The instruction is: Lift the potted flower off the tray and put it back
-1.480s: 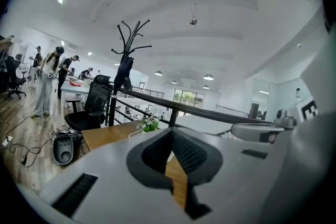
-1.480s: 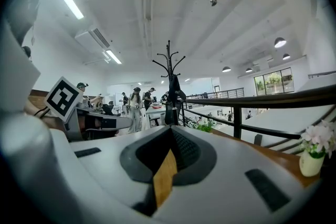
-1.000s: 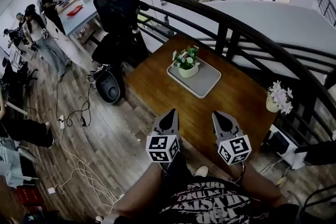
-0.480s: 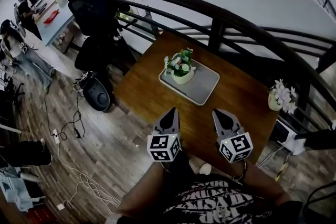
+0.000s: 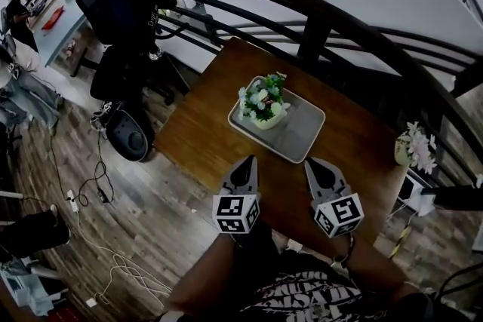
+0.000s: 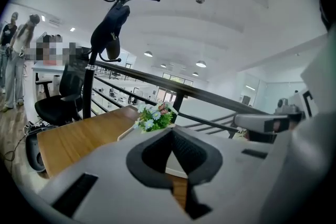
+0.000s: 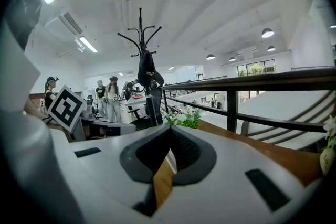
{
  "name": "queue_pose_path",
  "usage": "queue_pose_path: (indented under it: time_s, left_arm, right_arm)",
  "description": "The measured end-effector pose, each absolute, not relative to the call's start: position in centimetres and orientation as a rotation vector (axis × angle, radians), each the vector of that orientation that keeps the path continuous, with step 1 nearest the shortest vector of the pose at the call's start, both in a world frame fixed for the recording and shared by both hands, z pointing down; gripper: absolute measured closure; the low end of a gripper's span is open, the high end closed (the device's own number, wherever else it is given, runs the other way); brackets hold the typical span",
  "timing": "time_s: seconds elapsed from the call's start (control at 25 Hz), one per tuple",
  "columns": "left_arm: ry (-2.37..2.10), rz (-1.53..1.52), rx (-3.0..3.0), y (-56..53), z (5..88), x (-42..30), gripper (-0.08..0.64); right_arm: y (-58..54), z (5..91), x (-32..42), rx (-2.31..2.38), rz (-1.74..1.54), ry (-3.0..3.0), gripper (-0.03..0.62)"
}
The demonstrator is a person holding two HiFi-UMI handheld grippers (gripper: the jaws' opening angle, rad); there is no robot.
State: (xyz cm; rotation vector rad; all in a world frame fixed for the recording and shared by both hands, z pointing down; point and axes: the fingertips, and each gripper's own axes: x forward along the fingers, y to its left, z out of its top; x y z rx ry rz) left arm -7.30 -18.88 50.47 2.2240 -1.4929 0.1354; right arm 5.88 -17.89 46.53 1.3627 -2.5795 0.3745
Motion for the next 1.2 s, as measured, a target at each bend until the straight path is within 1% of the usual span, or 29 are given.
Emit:
queue_pose_path:
  time_s: [0.36, 0.4, 0.48, 0.56, 0.76, 1.0, 1.16, 1.2]
  left_arm:
    - [-1.41, 0.225, 2.293, -24.2, 55.8, -7.4, 0.552]
    - [-1.384, 0.247, 2.309, -24.8, 56.5, -7.0, 0.539]
    - [-1.323, 0.305, 2.347, -25.8, 58.2, -6.2, 0.455]
    - [-1.271, 0.368, 2.393, -26.7, 60.0, -5.5, 0.404]
    - [-1.227, 0.464, 2.483, -29.0, 62.3, -4.6, 0.3]
    - [-1.252, 0.477, 2.573, -31.8, 63.4, -4.3, 0.184]
    - [-1.181, 0.523, 2.621, -32.9, 64.1, -3.4, 0.098]
    - [-1.165, 0.538, 2.627, -33.2, 64.4, -3.2, 0.087]
  right_arm:
    - [-20.7, 49.9, 4.8, 1.358, 0.396, -2.529, 0.601]
    - [-20.8, 50.2, 4.9, 1.357, 0.401, -2.522, 0.601]
    - [-20.9, 50.9, 5.0, 1.357, 0.413, -2.508, 0.601]
    - [-21.0, 51.5, 5.0, 1.359, 0.427, -2.501, 0.601]
    - [-21.2, 51.7, 5.0, 1.355, 0.44, -2.487, 0.601]
    - [-22.0, 51.9, 4.8, 1.357, 0.464, -2.47, 0.601]
    - [-22.1, 52.3, 4.7, 1.347, 0.486, -2.464, 0.601]
    - [-22.2, 52.4, 4.7, 1.347, 0.492, -2.463, 0.601]
